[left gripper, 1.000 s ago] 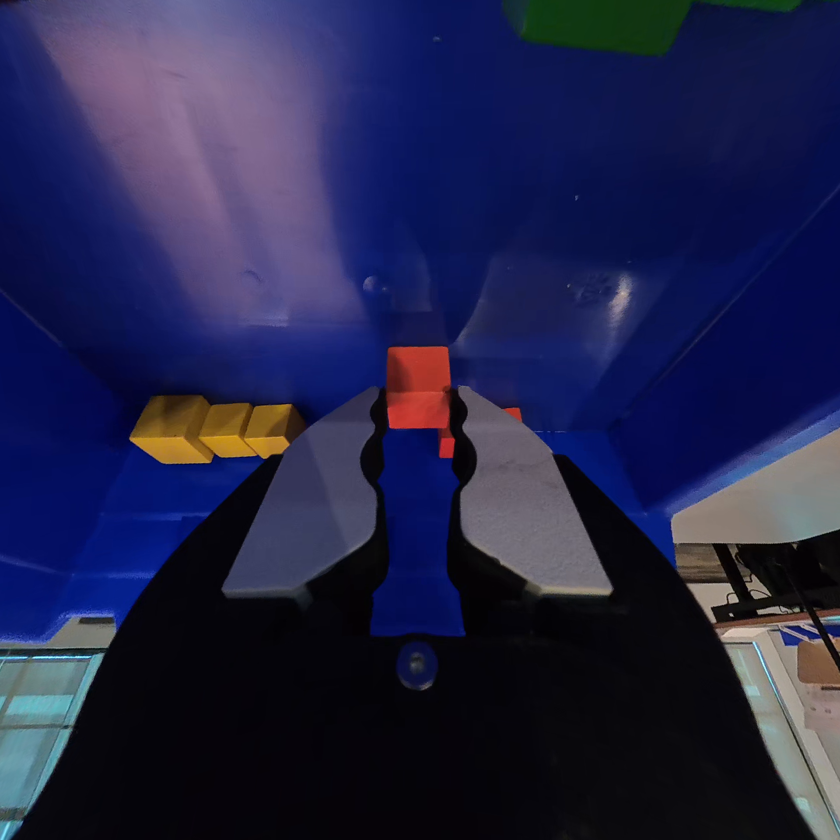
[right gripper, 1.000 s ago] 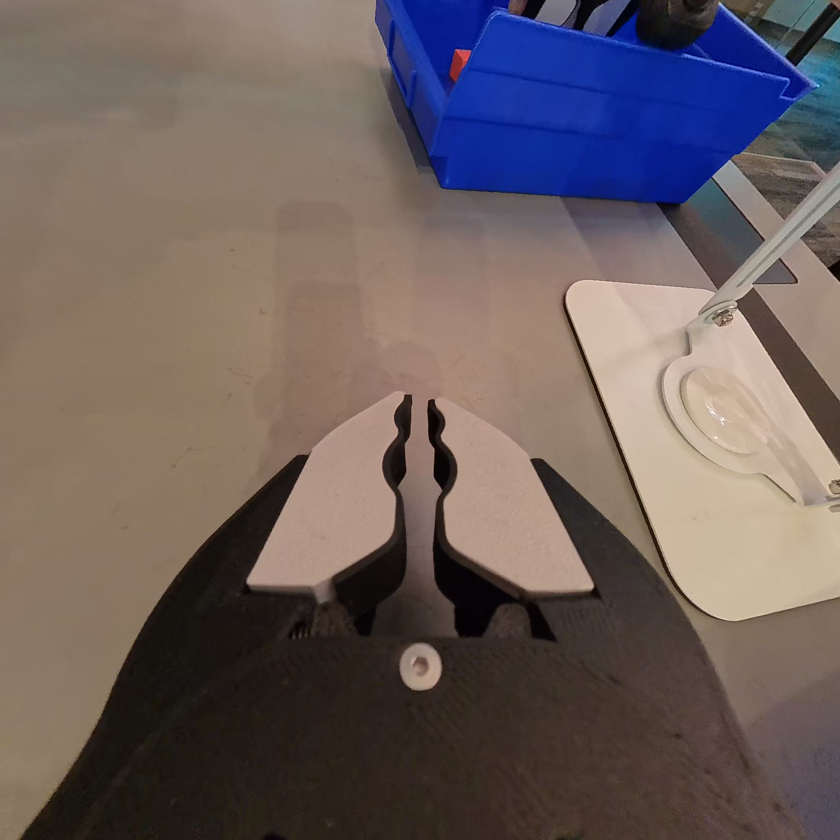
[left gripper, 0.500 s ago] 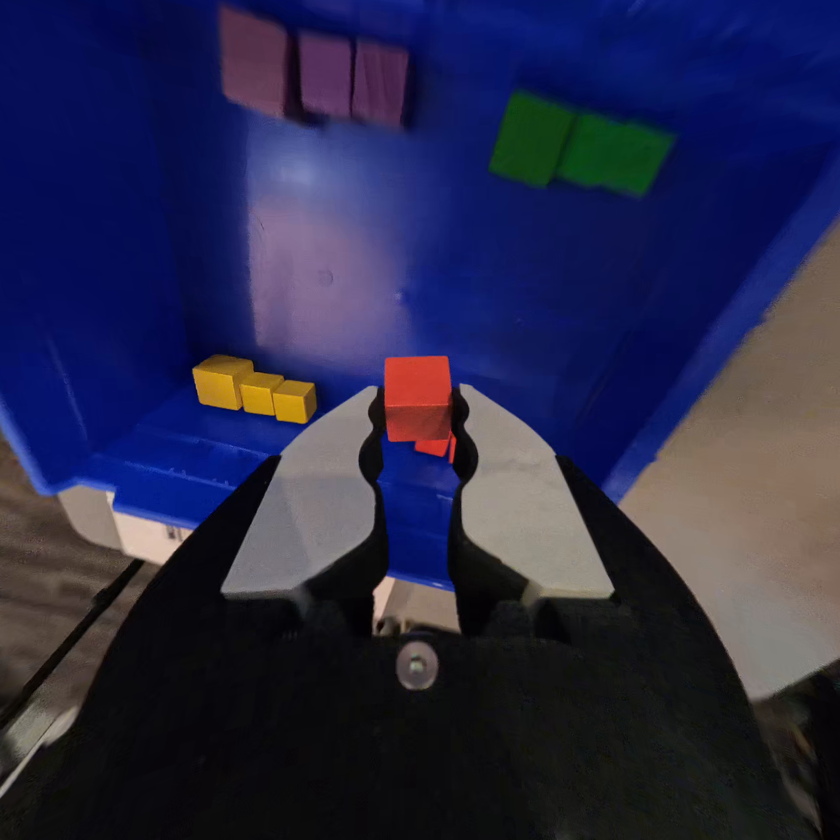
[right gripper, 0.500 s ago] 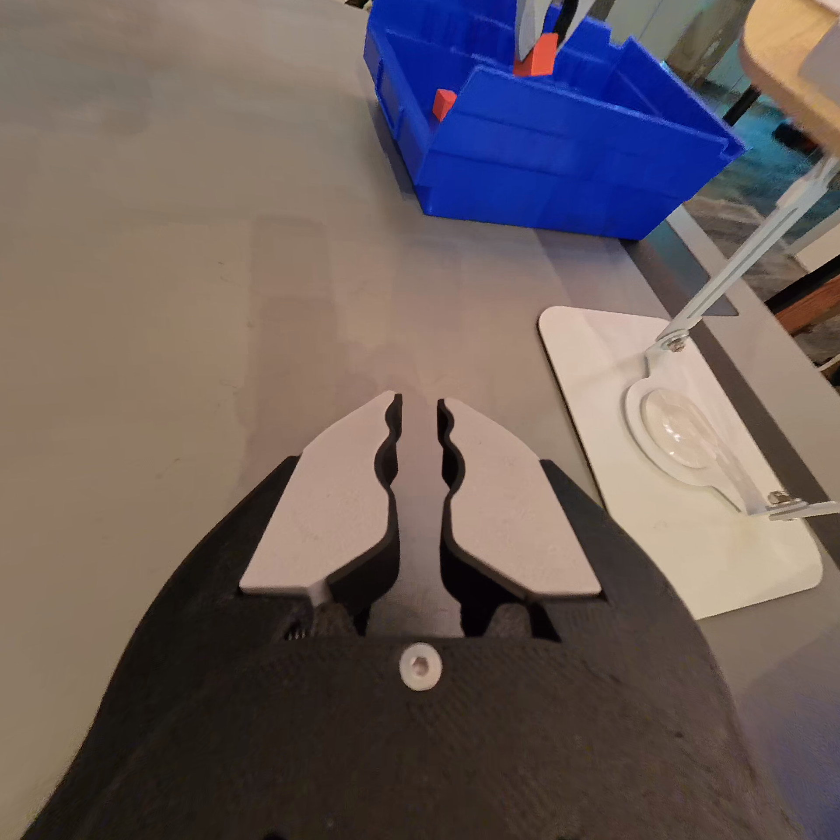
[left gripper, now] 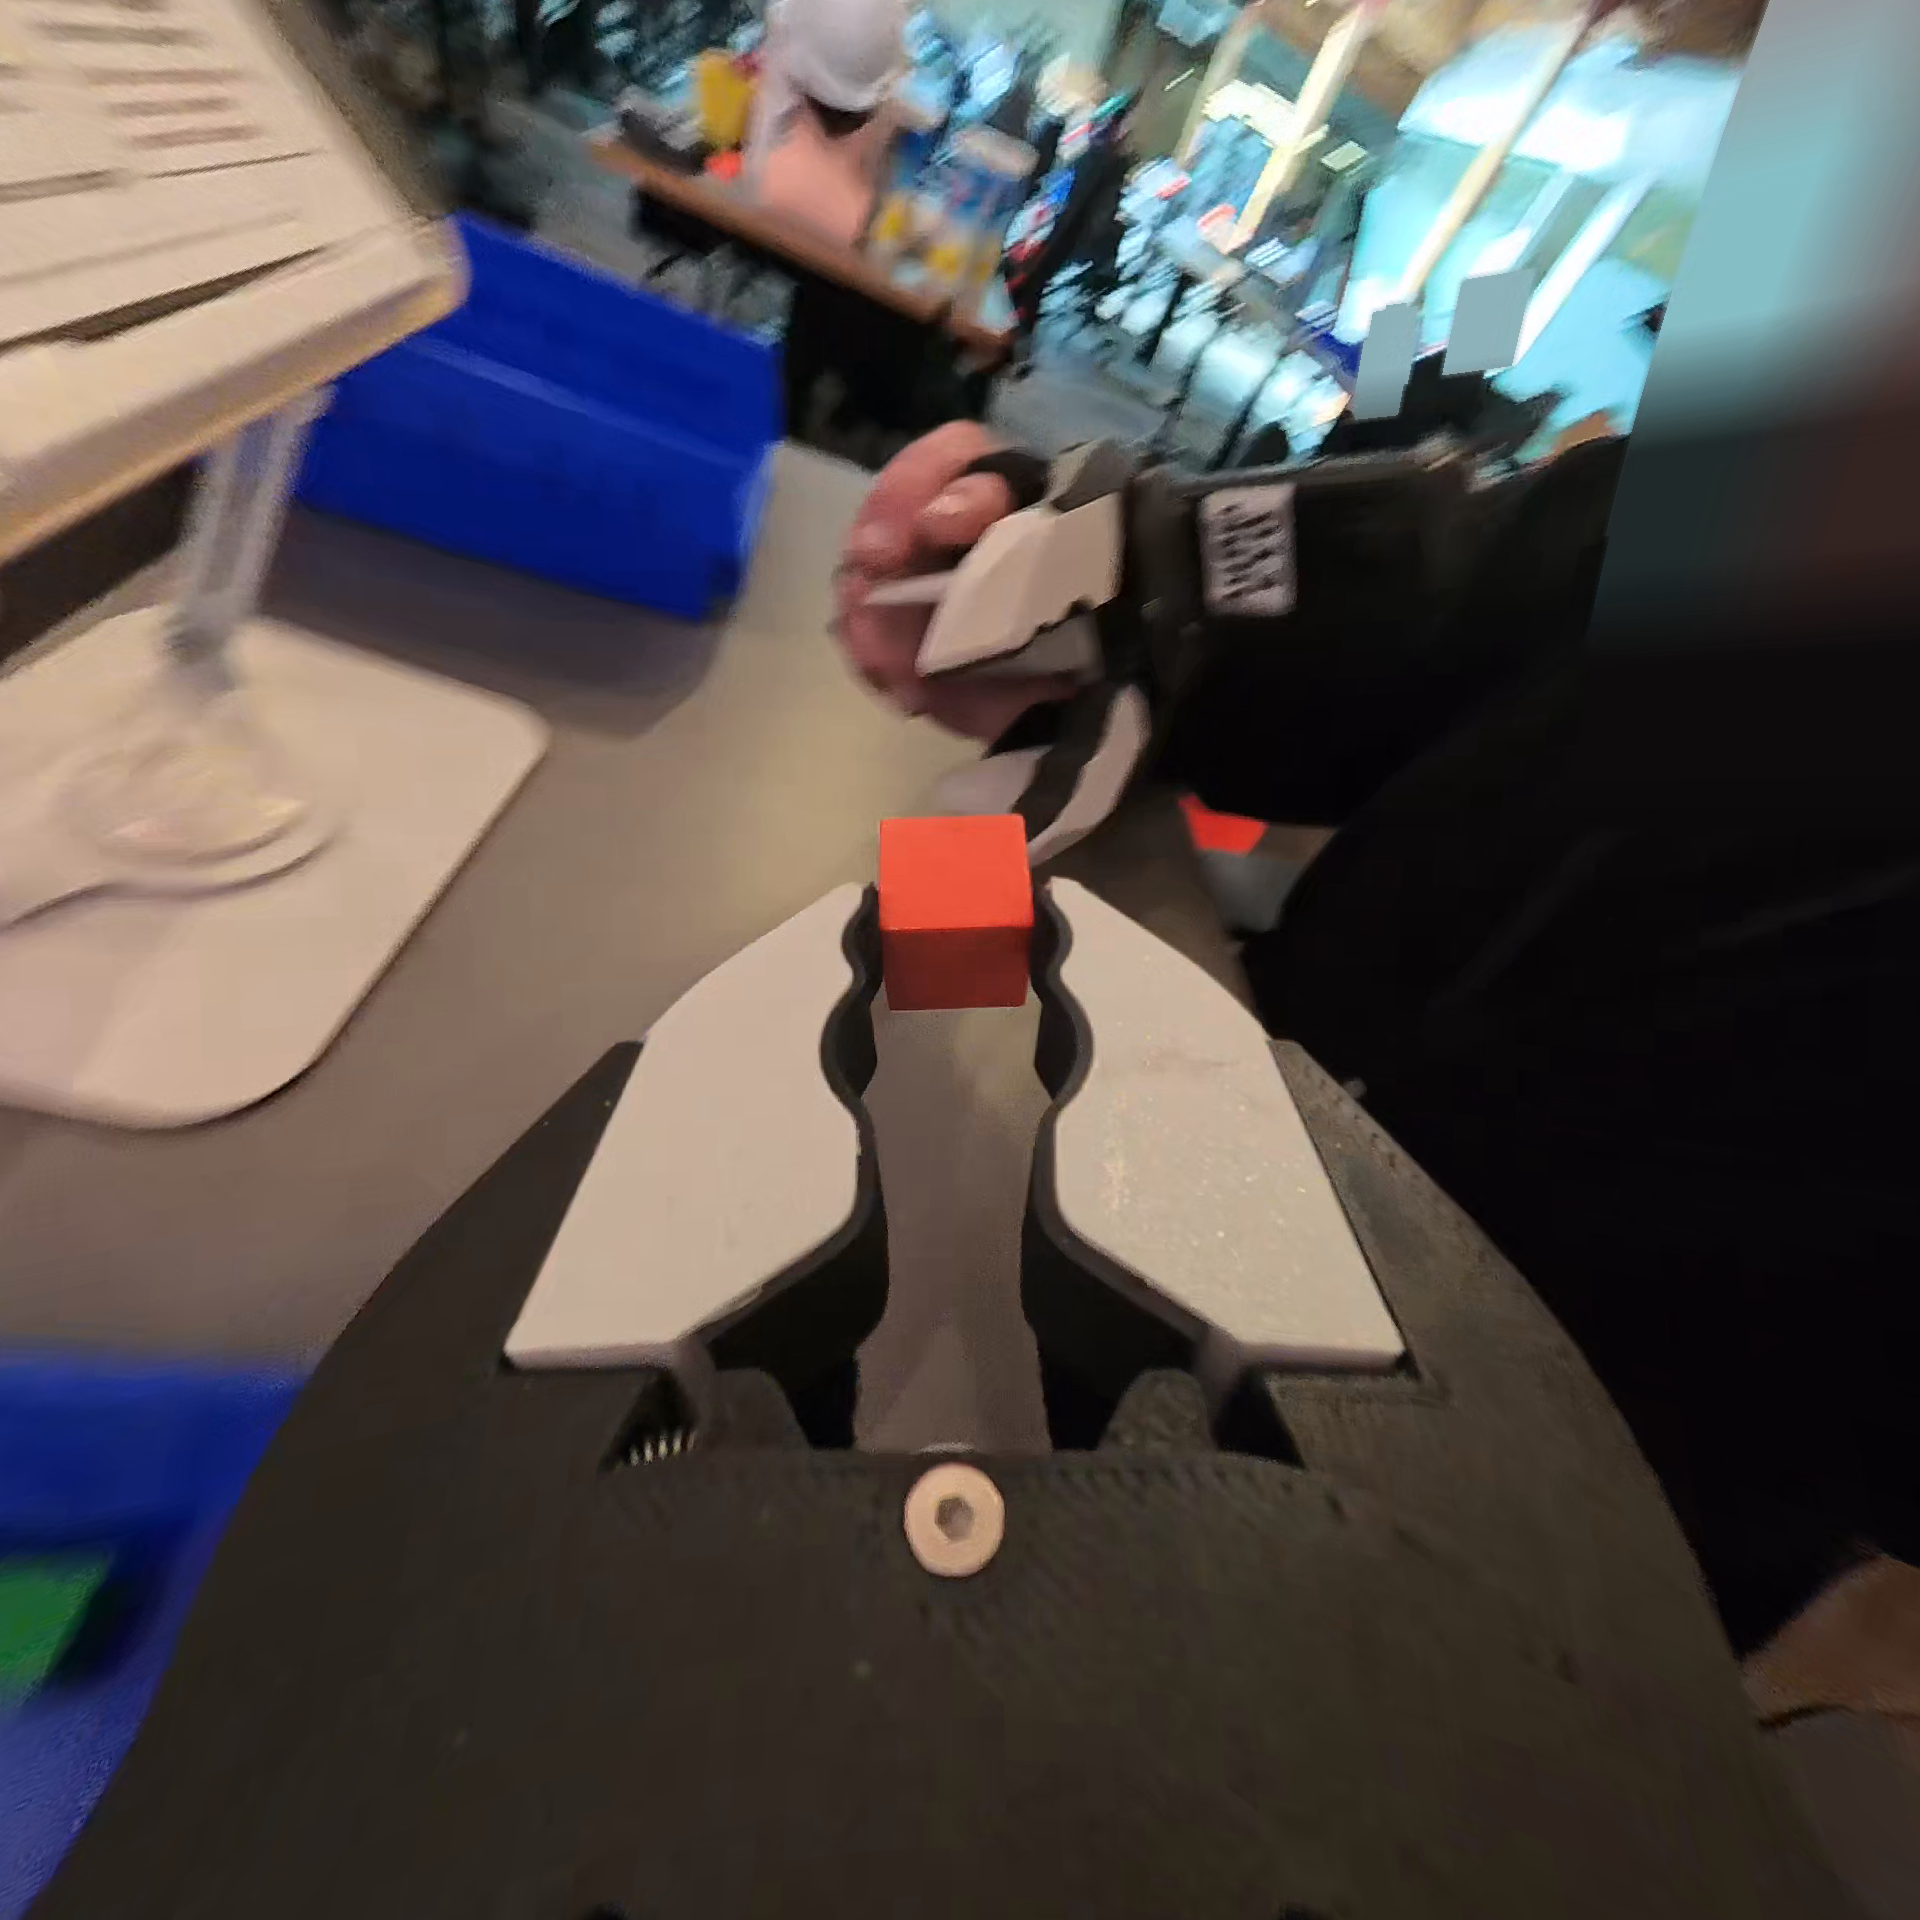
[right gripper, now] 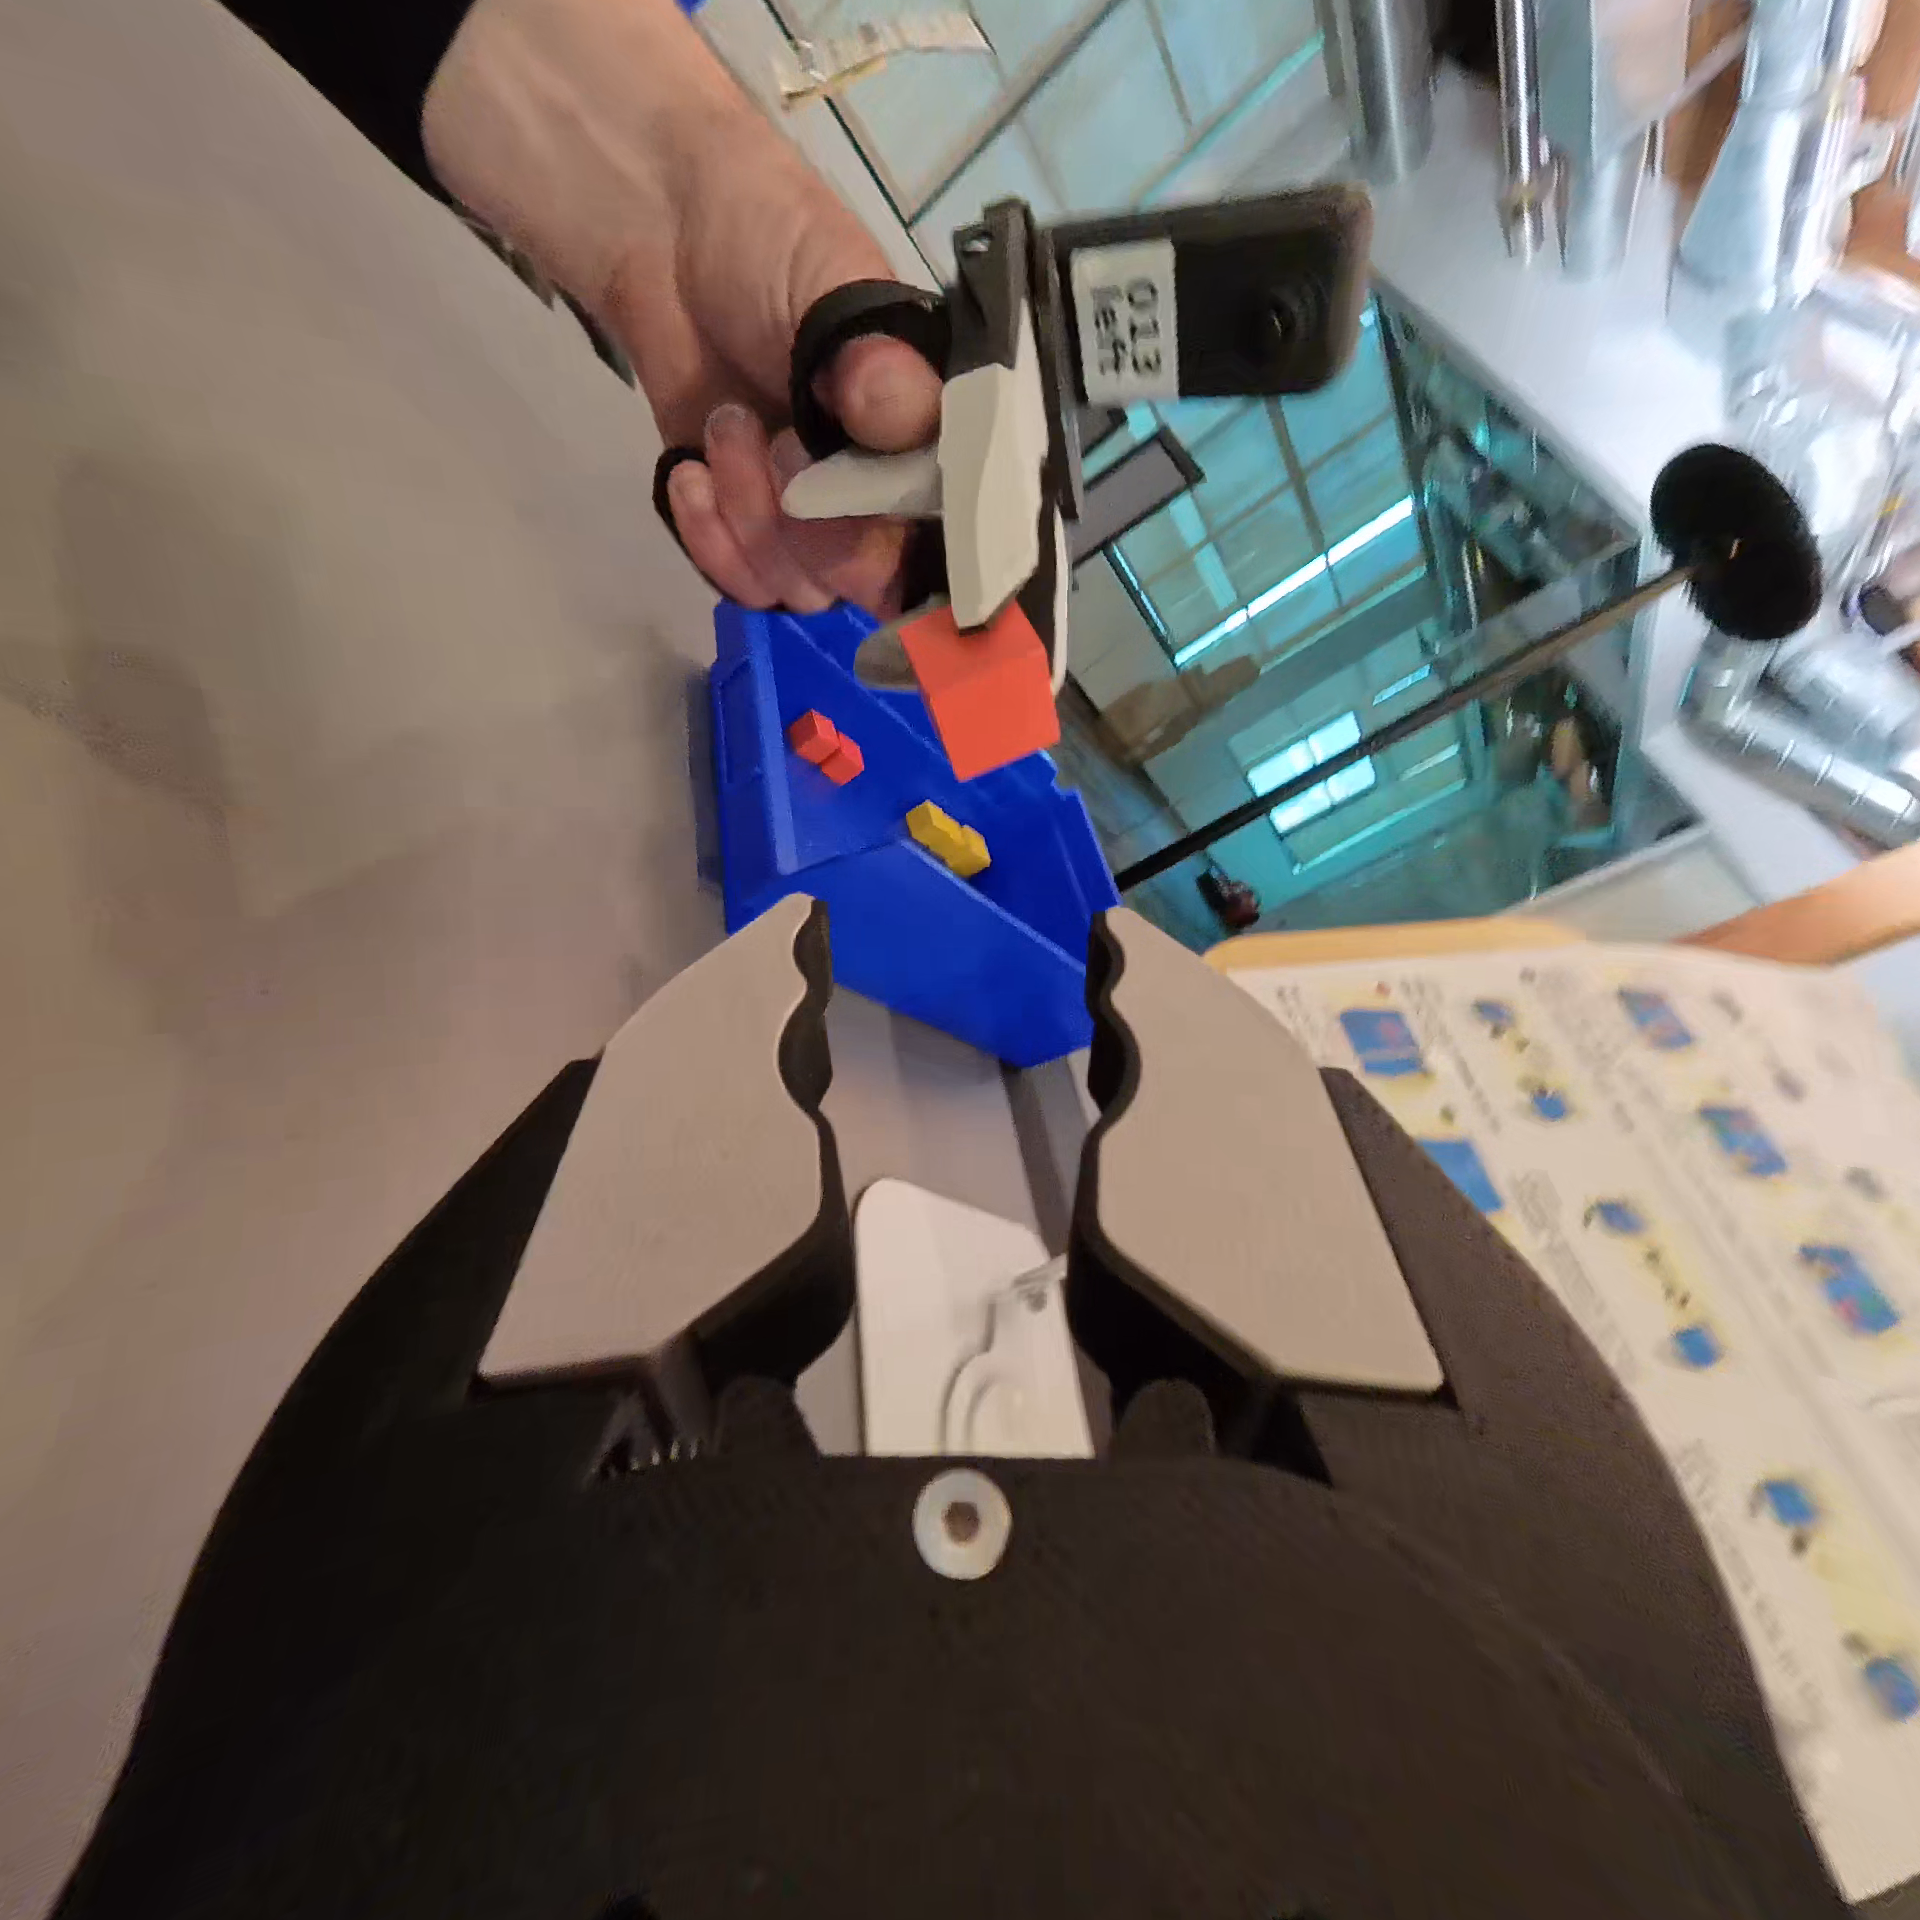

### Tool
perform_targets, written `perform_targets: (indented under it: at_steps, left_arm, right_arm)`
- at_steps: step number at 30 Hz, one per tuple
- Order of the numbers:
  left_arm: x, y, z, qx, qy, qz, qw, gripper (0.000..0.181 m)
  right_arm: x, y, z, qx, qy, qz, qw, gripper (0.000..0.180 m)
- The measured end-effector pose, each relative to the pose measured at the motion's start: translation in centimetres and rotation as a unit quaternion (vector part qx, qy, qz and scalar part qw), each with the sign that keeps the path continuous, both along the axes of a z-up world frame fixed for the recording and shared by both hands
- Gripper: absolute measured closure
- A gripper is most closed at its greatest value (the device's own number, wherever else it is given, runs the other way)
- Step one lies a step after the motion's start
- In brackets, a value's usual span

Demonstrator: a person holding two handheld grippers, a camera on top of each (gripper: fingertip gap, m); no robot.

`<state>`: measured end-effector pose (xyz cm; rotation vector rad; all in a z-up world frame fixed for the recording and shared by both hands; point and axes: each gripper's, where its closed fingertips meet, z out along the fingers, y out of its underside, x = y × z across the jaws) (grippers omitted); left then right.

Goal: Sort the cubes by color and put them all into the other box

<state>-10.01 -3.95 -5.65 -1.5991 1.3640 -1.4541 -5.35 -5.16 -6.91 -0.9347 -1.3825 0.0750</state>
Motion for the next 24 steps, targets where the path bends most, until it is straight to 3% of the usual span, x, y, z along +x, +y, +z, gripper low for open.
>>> perform_targets:
  at_steps: [3, 8, 13, 21, 22, 24]
  left_arm:
    - [2.2, -2.4, 0.4, -0.014, -0.029, -0.051, 0.998, 0.154]
    - [4.0, -4.4, -0.1, -0.037, -0.035, -0.114, 0.992, 0.154]
    - [5.1, -5.4, -0.4, -0.029, -0.029, -0.146, 0.988, 0.154]
    - [5.7, -6.1, -0.9, -0.053, -0.037, -0.159, 0.985, 0.154]
    - [5.7, -6.1, -0.9, -0.046, -0.032, -0.158, 0.986, 0.152]
    - [5.4, -5.6, -1.3, 0.003, -0.006, -0.139, 0.990, 0.130]
  right_arm:
    - [-1.2, -0.9, 0.5, 0.045, -0.025, 0.036, 0.998, 0.123]
    - [-1.9, -2.6, 0.8, 0.074, -0.058, 0.082, 0.992, 0.124]
    - [-2.0, -3.4, 0.3, 0.076, -0.074, 0.099, 0.989, 0.151]
    - [-1.4, -4.0, -0.2, 0.055, -0.087, 0.092, 0.990, 0.151]
    - [-1.2, -4.1, 0.0, 0.054, -0.080, 0.092, 0.991, 0.151]
    - [-0.6, -4.2, 0.8, 0.046, -0.064, 0.085, 0.993, 0.151]
